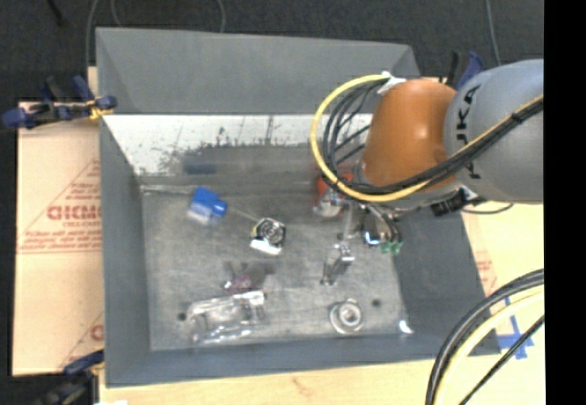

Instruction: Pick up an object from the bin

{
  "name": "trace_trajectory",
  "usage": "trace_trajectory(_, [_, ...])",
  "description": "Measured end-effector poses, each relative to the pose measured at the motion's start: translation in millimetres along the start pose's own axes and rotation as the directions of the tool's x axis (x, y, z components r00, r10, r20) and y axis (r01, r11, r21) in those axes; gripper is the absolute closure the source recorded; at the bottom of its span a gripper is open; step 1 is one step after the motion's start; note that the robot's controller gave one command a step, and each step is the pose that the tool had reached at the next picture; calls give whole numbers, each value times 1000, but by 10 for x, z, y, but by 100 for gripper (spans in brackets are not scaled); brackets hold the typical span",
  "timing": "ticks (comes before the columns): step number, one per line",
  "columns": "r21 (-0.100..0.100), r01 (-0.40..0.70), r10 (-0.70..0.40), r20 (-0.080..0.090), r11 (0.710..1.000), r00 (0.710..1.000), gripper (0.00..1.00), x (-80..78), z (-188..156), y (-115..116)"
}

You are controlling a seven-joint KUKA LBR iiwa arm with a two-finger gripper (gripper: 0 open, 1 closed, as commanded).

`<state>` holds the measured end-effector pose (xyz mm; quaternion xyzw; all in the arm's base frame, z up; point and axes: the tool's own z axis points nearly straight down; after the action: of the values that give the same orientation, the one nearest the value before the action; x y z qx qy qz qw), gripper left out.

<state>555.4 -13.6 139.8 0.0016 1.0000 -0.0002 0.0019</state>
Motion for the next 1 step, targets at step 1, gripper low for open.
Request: trace_trajectory(1, [2,171,-171,1,985,985,0,-564,655,390])
